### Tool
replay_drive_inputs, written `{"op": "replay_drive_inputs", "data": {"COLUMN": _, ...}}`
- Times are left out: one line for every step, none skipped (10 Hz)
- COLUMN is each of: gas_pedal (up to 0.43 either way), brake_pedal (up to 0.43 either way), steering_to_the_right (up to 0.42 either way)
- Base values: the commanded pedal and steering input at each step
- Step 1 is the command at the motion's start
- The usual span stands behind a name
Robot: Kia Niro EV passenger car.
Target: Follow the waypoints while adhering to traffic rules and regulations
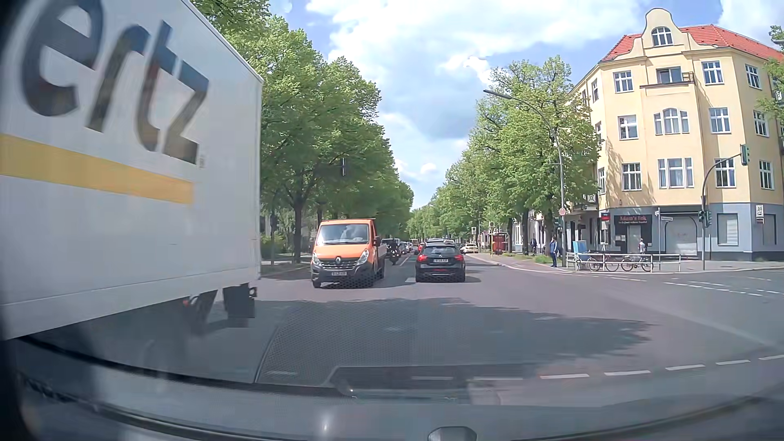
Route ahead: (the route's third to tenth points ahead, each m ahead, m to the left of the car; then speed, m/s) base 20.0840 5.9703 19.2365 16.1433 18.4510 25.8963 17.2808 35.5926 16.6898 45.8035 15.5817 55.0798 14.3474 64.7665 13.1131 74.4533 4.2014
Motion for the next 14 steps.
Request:
{"op": "replay_drive_inputs", "data": {"gas_pedal": 0.028, "brake_pedal": 0.024, "steering_to_the_right": -0.006}}
{"op": "replay_drive_inputs", "data": {"gas_pedal": 0.0, "brake_pedal": 0.024, "steering_to_the_right": -0.004}}
{"op": "replay_drive_inputs", "data": {"gas_pedal": 0.0, "brake_pedal": 0.024, "steering_to_the_right": -0.008}}
{"op": "replay_drive_inputs", "data": {"gas_pedal": 0.0, "brake_pedal": 0.018, "steering_to_the_right": -0.009}}
{"op": "replay_drive_inputs", "data": {"gas_pedal": 0.0, "brake_pedal": 0.024, "steering_to_the_right": -0.009}}
{"op": "replay_drive_inputs", "data": {"gas_pedal": 0.0, "brake_pedal": 0.024, "steering_to_the_right": -0.008}}
{"op": "replay_drive_inputs", "data": {"gas_pedal": 0.0, "brake_pedal": 0.024, "steering_to_the_right": -0.009}}
{"op": "replay_drive_inputs", "data": {"gas_pedal": 0.0, "brake_pedal": 0.024, "steering_to_the_right": -0.008}}
{"op": "replay_drive_inputs", "data": {"gas_pedal": 0.0, "brake_pedal": 0.024, "steering_to_the_right": -0.007}}
{"op": "replay_drive_inputs", "data": {"gas_pedal": 0.0, "brake_pedal": 0.018, "steering_to_the_right": -0.008}}
{"op": "replay_drive_inputs", "data": {"gas_pedal": 0.118, "brake_pedal": 0.018, "steering_to_the_right": -0.008}}
{"op": "replay_drive_inputs", "data": {"gas_pedal": 0.13, "brake_pedal": 0.024, "steering_to_the_right": -0.007}}
{"op": "replay_drive_inputs", "data": {"gas_pedal": 0.11, "brake_pedal": 0.024, "steering_to_the_right": -0.008}}
{"op": "replay_drive_inputs", "data": {"gas_pedal": 0.039, "brake_pedal": 0.024, "steering_to_the_right": -0.014}}
